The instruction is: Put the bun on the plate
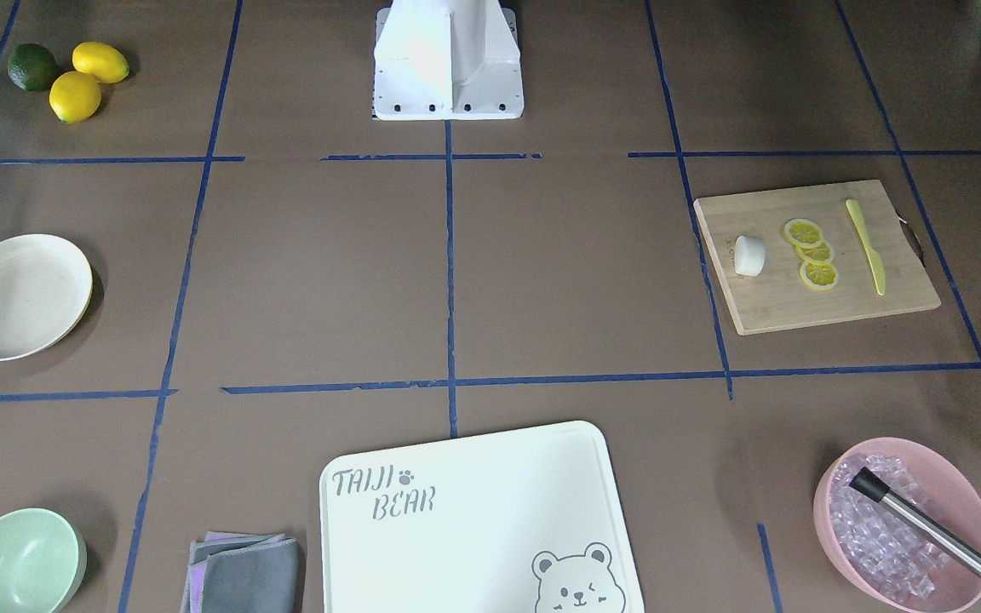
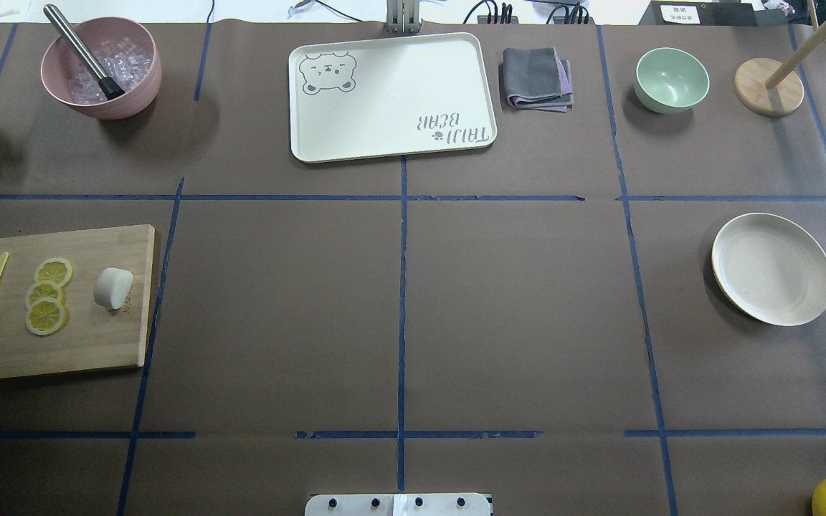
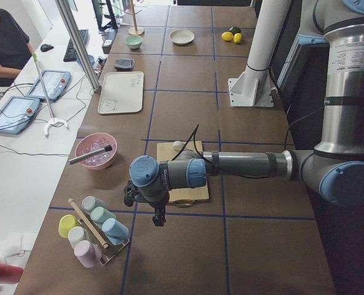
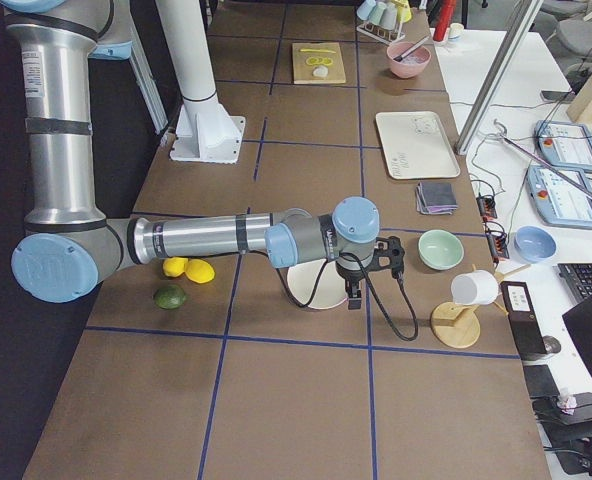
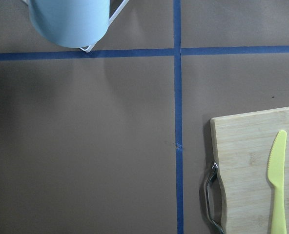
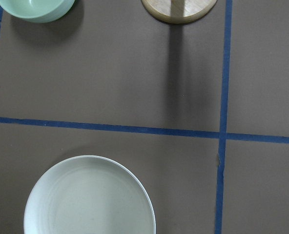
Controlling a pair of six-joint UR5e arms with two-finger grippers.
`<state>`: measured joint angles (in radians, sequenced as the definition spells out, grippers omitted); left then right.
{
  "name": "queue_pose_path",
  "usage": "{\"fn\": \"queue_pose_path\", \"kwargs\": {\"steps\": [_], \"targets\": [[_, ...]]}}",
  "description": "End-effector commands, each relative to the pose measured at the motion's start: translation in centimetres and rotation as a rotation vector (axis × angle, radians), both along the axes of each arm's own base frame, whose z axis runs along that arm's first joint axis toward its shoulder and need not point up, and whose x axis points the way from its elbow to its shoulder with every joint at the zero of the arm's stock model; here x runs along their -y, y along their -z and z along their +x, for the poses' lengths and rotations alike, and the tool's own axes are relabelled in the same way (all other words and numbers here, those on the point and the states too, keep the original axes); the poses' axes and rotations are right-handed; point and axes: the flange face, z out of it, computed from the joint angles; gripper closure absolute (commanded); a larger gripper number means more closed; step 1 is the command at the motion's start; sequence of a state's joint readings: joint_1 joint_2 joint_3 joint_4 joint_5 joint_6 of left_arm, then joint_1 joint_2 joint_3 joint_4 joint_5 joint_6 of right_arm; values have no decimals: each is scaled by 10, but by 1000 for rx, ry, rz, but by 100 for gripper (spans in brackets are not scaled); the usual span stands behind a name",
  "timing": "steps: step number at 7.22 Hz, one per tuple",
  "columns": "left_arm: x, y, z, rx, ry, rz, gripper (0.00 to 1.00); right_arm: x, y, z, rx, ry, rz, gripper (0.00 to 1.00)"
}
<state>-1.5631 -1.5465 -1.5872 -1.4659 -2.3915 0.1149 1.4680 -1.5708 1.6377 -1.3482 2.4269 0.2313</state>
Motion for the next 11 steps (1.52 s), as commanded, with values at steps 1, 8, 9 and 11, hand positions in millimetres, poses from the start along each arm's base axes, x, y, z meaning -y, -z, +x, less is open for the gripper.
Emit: {"fn": "queue_pose_path", "kwargs": {"steps": [1, 8, 9, 11], "targets": [[1, 4, 0, 0, 0, 9, 0, 6, -39, -40, -13, -53, 12, 0], [4, 24, 0, 0, 2, 46, 0, -54, -107, -135, -69, -46, -90, 7], [4, 26, 0, 0, 2, 48, 0, -52, -103, -140, -66, -38, -82, 16], [4, 26, 0, 0, 2, 48, 0, -52, -100, -141, -57, -32, -79, 61]]}}
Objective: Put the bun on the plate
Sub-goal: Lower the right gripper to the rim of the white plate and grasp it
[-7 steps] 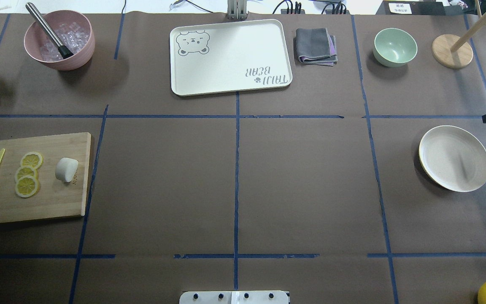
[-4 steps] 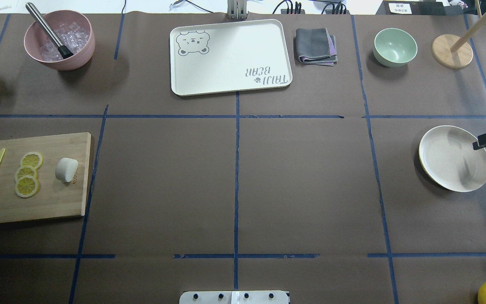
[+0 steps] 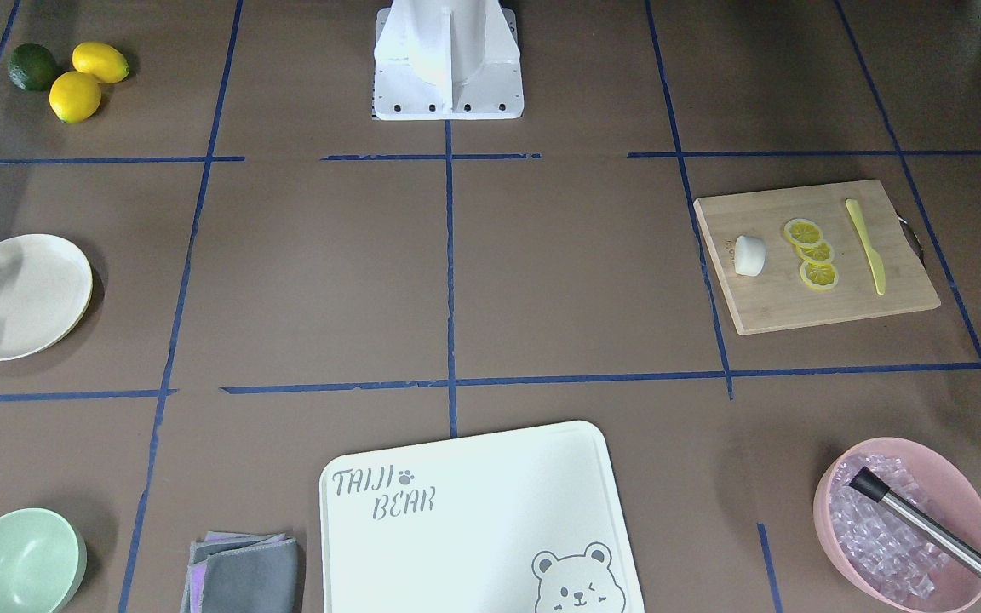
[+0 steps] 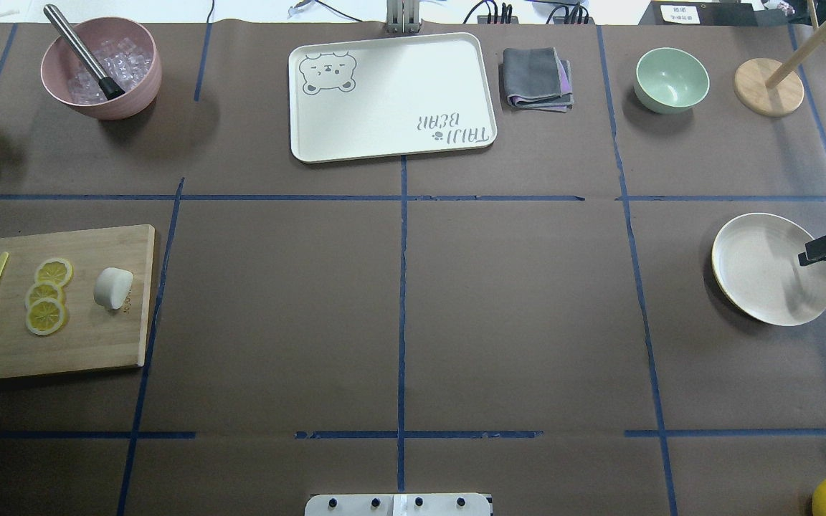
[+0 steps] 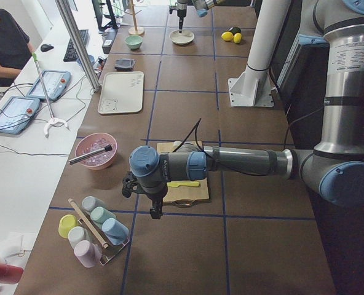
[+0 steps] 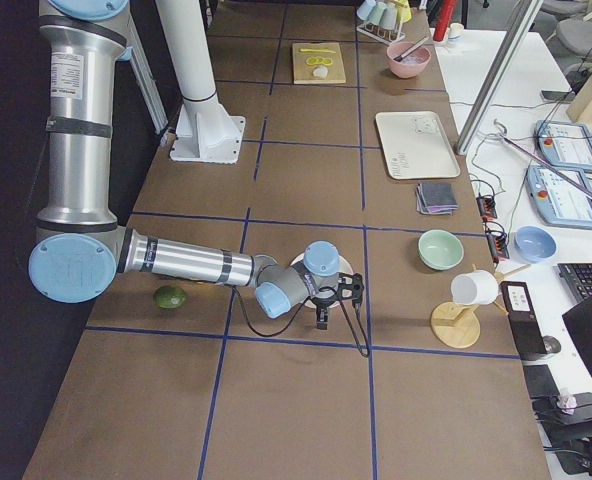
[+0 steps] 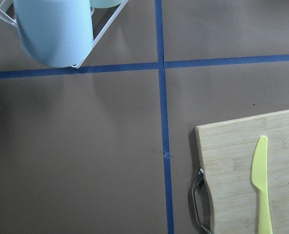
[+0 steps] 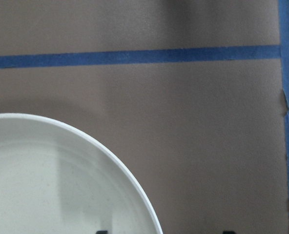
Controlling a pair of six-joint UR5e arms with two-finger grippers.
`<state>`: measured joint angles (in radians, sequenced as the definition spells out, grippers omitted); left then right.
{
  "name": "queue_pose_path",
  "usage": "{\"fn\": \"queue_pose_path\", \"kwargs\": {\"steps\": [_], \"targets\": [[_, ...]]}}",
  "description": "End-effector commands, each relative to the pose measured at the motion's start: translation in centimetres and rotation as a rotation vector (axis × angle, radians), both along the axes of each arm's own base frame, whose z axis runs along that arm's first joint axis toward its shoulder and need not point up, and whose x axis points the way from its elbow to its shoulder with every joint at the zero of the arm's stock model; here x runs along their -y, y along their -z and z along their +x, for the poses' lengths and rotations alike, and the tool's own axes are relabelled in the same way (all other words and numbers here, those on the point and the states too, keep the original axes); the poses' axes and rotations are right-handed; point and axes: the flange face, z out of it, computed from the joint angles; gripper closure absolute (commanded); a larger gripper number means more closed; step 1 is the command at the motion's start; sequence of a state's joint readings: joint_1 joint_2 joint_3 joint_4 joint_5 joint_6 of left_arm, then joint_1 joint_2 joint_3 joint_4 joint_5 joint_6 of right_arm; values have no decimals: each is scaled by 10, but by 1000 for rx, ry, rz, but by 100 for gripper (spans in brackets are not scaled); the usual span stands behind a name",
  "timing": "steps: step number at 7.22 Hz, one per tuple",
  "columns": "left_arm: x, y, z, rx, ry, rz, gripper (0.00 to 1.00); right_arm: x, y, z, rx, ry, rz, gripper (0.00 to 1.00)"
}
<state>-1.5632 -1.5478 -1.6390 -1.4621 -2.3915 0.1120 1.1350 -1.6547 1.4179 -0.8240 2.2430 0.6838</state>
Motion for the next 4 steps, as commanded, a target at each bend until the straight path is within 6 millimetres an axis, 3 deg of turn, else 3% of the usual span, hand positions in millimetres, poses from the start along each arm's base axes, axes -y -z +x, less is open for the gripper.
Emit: {"fn": "queue_pose_path", "kwargs": {"steps": [1, 2, 4], "targets": [[0, 1, 0, 0, 0, 2, 0, 0, 4, -1, 10, 7, 6, 93], [0, 1, 0, 0, 0, 2, 0, 0, 5, -1, 13, 9, 6, 100], [0, 1, 0, 0, 0, 2, 0, -2, 18, -5, 82, 43, -10, 100]]}}
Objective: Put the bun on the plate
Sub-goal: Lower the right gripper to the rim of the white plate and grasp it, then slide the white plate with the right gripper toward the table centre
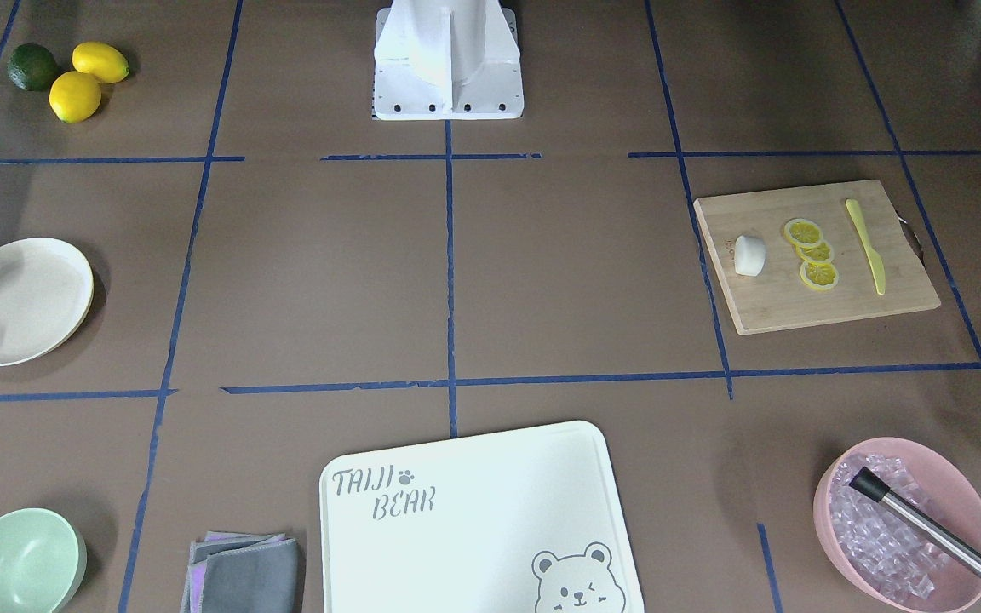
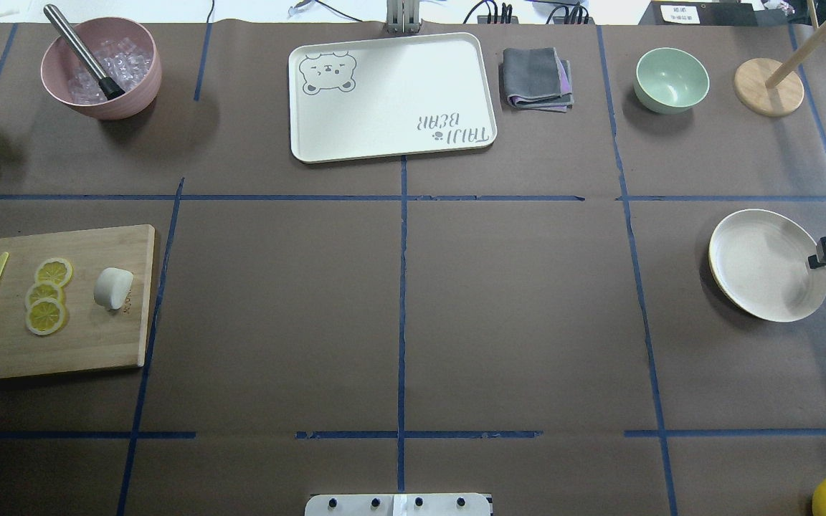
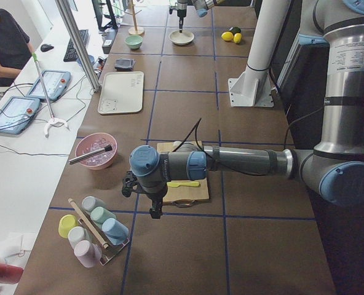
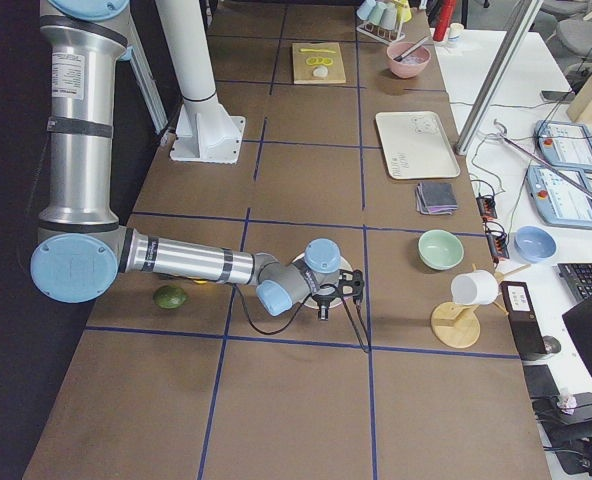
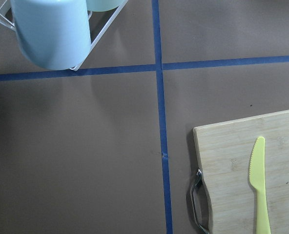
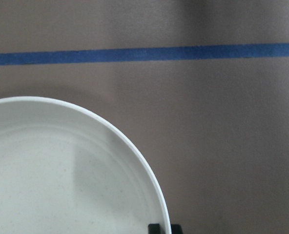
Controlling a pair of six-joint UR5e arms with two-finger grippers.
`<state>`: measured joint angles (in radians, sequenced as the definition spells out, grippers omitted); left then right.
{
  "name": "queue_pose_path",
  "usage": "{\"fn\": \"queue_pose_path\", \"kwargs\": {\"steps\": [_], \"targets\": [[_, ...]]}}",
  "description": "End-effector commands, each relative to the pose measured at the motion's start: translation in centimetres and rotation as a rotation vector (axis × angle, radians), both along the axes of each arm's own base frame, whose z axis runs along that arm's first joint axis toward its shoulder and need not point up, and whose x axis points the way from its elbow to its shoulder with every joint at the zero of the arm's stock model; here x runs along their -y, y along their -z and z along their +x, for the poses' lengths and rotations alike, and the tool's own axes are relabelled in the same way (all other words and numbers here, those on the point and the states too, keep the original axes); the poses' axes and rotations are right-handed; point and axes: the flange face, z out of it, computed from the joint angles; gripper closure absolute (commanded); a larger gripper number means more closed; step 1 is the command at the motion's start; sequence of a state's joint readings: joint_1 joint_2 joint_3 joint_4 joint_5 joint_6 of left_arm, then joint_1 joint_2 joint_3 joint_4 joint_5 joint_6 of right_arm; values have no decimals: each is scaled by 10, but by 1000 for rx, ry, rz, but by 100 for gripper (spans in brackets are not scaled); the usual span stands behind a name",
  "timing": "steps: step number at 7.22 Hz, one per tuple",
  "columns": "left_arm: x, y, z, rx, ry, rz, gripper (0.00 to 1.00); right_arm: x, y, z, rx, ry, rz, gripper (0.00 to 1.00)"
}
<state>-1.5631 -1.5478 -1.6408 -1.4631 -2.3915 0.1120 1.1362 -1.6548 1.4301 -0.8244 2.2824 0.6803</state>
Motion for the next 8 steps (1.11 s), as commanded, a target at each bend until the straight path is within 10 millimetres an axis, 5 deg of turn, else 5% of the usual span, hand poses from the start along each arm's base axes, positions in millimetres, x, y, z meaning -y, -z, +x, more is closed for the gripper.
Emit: {"fn": "queue_pose_path", "kwargs": {"steps": [1, 3, 5, 7, 8], "targets": [[0, 2, 0, 0, 0, 4, 0, 1, 28, 4, 75, 15, 16, 100], [-2, 10, 0, 1, 0, 19, 0, 16, 97, 8, 192, -2, 43, 100], [-3, 12, -1, 1, -1, 29, 0, 61, 177, -21, 287, -90, -12, 100], [-2, 24, 0, 1, -2, 54, 0, 77, 267, -116, 359, -113, -87, 100], [-1, 36, 0, 1, 0, 76, 0, 66, 308, -180, 375, -136, -106, 100]]}}
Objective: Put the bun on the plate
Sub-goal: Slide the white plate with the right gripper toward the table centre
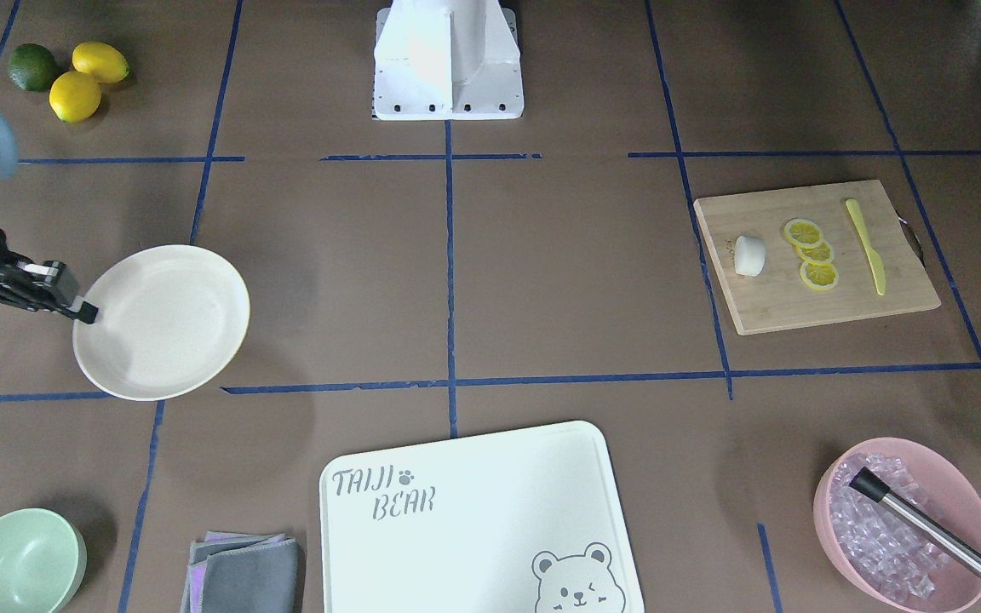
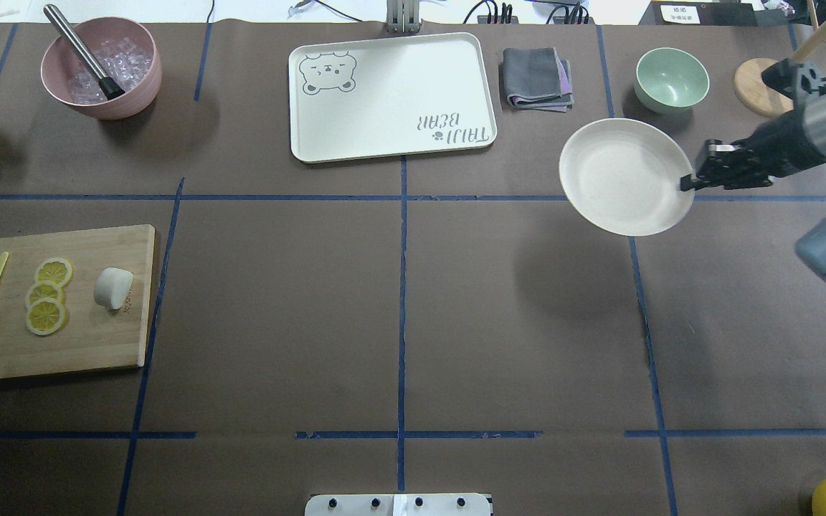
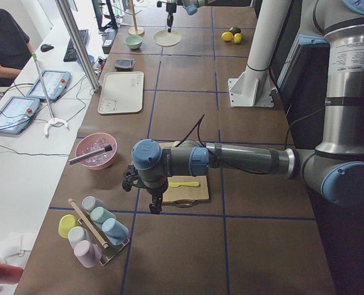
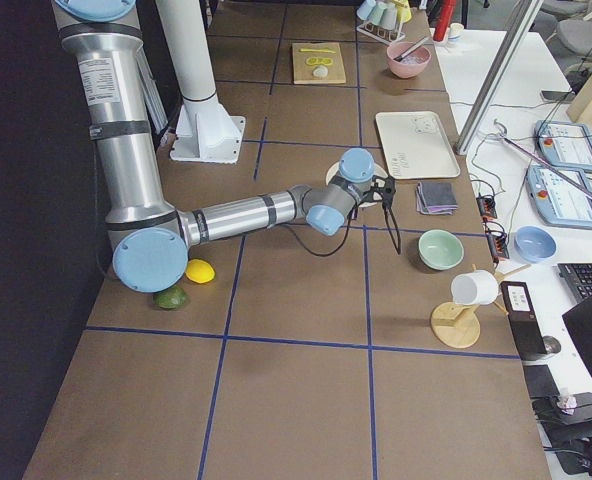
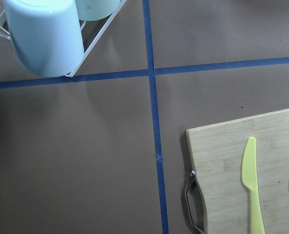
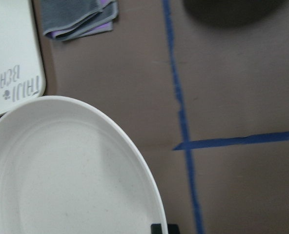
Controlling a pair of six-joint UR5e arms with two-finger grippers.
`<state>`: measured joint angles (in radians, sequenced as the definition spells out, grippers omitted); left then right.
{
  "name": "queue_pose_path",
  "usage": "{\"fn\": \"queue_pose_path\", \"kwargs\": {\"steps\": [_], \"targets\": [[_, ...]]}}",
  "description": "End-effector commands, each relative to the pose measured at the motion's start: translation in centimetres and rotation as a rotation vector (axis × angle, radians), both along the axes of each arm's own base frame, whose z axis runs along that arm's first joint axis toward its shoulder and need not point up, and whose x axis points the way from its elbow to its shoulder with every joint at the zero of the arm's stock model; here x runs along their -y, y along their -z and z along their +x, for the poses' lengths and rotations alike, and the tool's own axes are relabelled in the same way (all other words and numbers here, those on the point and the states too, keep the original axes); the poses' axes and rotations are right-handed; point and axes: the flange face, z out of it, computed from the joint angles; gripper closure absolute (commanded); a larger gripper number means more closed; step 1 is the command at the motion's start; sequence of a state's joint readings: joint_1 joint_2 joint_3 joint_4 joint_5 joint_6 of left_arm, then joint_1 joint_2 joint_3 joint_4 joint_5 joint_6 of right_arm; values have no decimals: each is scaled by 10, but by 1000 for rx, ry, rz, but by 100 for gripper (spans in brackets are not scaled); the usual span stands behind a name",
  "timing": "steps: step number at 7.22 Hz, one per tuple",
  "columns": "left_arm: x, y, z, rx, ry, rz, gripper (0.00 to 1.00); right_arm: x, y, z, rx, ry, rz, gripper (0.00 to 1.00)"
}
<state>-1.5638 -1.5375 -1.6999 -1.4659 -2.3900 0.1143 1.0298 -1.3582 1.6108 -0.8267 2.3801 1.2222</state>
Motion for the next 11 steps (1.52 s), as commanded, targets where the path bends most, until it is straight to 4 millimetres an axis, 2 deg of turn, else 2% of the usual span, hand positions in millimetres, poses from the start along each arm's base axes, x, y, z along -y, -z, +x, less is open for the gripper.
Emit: {"fn": "queue_pose_path", "kwargs": {"steps": [1, 2, 3, 4, 5, 6, 9, 10, 11], "targets": [[3, 15, 0, 0, 0, 31, 0, -32, 83, -141, 33, -41, -35, 100], [3, 15, 2, 0, -2, 27, 0, -61, 114, -203, 43, -68, -43, 100], [2, 14, 3, 0, -7, 29, 0, -79, 137, -240, 24, -81, -61, 100], [2, 13, 3, -2, -8, 31, 0, -105, 143, -276, -20, -82, -53, 100], [2, 13, 3, -2, -8, 31, 0, -116, 163, -298, -45, -90, -43, 100], [2, 14, 3, -2, -9, 33, 0, -118, 161, -303, -85, -87, -63, 100], [4, 16, 4, -2, -9, 34, 0, -117, 153, -300, -110, -86, -74, 100], [4, 16, 4, -2, -10, 35, 0, -117, 152, -299, -111, -88, -74, 96], [5, 16, 5, -2, -11, 37, 0, -114, 153, -296, -107, -90, -75, 67]]}}
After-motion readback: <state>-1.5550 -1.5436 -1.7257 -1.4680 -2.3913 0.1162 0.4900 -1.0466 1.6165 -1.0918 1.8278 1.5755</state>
